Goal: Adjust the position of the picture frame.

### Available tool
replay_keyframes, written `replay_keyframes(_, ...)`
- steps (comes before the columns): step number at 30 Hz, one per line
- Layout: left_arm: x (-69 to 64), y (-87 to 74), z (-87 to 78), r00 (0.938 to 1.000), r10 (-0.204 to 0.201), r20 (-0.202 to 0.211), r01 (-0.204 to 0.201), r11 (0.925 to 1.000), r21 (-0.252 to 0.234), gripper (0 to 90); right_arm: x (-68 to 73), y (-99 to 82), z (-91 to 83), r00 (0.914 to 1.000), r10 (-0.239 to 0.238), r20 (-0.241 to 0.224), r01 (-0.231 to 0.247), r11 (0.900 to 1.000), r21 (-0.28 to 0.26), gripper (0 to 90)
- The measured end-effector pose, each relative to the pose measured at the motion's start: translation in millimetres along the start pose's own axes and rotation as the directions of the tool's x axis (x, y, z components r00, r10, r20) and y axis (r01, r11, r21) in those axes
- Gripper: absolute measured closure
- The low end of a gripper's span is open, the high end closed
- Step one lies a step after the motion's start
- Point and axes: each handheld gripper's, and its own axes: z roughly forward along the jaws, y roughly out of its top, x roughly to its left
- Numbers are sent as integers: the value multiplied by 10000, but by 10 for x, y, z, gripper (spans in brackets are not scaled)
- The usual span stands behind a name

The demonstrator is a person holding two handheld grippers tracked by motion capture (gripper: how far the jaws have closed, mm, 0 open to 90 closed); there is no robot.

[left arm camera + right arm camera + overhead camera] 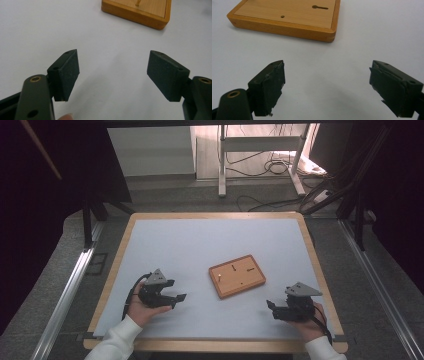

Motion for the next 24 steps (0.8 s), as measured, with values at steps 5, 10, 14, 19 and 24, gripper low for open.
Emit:
replay_keyframes(5,-12,-6,34,9999,85,63,-86,9997,237,264,-3,9,-5,10000,-19,16,19,10000,-61,141)
replay_keyframes(10,-30,28,-13,10000,-28,-33,28,10000,-24,272,19,-1,8,9996,-231,-180,230,9997,-63,142)
replay_keyframes(14,-68,80,9,10000,-44,-67,43,9999,-108,272,14,-10,10,9992,-331,-227,331,9995,-12,144)
replay_keyframes(19,-144,155,64,9999,119,5,-119,9999,-33,272,-2,-3,6,9995,-256,-194,253,9996,-128,144)
replay_keyframes(24,-193,219,97,9995,326,44,-326,9995,21,271,13,-1,21,9992,-331,-202,330,9994,-87,144)
